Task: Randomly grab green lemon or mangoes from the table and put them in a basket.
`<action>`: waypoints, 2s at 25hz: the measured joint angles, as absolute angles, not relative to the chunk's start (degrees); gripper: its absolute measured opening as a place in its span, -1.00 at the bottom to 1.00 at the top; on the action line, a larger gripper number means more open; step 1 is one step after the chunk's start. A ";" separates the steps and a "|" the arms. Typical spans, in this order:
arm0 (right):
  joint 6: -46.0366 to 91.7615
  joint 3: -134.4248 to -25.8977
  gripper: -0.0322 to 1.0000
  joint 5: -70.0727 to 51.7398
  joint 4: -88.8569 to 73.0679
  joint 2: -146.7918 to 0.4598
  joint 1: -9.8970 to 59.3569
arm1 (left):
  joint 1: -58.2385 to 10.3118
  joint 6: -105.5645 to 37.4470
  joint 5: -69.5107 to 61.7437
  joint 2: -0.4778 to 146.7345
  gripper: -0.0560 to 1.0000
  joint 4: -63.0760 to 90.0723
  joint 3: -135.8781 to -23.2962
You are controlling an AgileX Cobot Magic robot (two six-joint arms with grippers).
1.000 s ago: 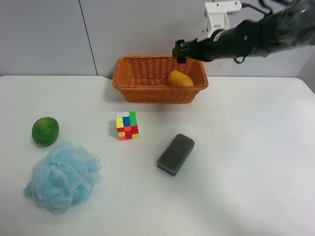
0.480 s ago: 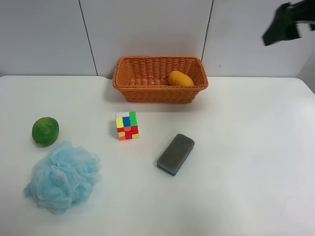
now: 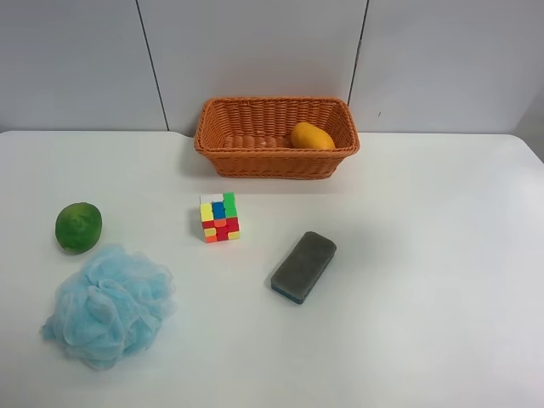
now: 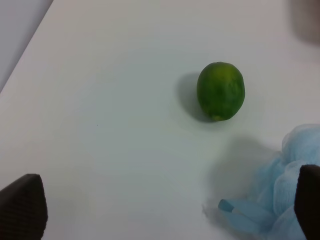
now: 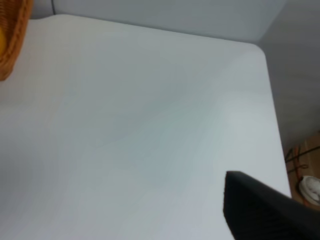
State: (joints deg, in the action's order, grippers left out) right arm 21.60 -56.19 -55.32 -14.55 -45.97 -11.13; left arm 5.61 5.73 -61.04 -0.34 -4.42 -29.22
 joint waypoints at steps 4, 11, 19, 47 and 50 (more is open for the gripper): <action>21.60 -47.72 0.98 -55.26 -15.79 -33.63 -11.13 | 5.61 5.73 -61.04 -0.34 0.99 -4.42 -29.22; 20.91 -34.11 0.98 -55.68 -14.83 -16.73 -8.57 | 5.61 5.73 -61.04 -0.34 0.99 -4.42 -29.22; 13.16 -30.85 0.98 -62.60 -7.55 -10.06 -2.41 | 5.61 5.73 -61.04 -0.34 0.99 -4.42 -29.22; -1.62 -29.55 0.98 -65.46 3.94 0.19 4.84 | 5.61 5.73 -61.04 -0.34 0.99 -4.42 -29.22; -1.62 -29.55 0.98 -65.46 3.94 0.19 4.89 | 5.61 5.73 -61.04 -0.34 0.99 -4.42 -29.22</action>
